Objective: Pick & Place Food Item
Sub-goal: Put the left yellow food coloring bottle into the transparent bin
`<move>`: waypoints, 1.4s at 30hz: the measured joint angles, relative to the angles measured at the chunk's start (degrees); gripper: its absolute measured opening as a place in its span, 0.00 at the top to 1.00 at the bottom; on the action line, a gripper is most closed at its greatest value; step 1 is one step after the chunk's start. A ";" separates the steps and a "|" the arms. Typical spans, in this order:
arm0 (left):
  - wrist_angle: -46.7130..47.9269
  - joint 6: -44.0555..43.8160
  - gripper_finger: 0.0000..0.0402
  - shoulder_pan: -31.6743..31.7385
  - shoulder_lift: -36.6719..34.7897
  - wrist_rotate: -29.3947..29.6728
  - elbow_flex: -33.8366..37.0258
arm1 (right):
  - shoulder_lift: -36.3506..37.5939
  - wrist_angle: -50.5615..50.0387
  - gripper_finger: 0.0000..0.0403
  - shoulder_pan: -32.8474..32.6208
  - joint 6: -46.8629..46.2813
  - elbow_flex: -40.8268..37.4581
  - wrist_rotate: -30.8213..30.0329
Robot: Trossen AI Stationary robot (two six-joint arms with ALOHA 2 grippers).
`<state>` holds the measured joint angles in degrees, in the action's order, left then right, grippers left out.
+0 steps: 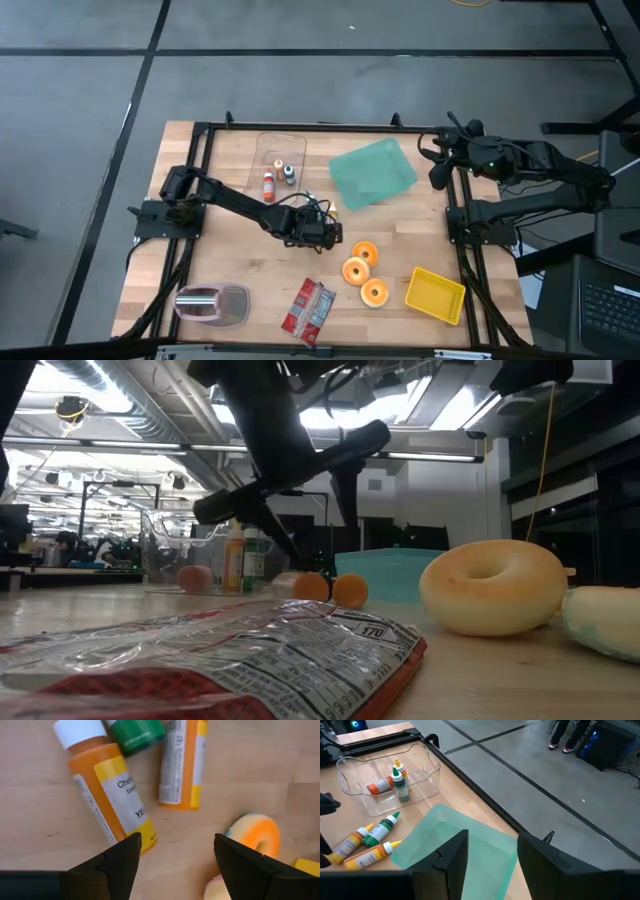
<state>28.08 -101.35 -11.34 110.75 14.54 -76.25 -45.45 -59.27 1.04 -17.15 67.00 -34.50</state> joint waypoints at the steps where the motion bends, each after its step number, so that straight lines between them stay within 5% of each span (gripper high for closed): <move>1: 0.48 -0.09 0.39 0.05 -0.14 -0.73 0.00 | 0.00 0.00 0.58 0.02 0.00 0.00 0.06; 20: 10.74 -4.42 0.38 -1.44 -0.28 -7.22 0.00 | -0.11 -0.09 0.58 0.04 -0.26 0.00 -0.17; 34: 3.11 -7.26 0.38 -0.50 1.43 -2.60 -0.02 | -1.01 0.04 0.58 0.04 -0.72 -0.02 0.52; 42: 6.83 -8.78 0.38 0.24 1.43 -2.05 -0.02 | -1.40 0.02 0.58 0.04 -0.87 -0.02 0.92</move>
<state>34.91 -110.13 -11.10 112.18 12.50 -76.27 -46.85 -59.24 1.08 -18.02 66.98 -33.58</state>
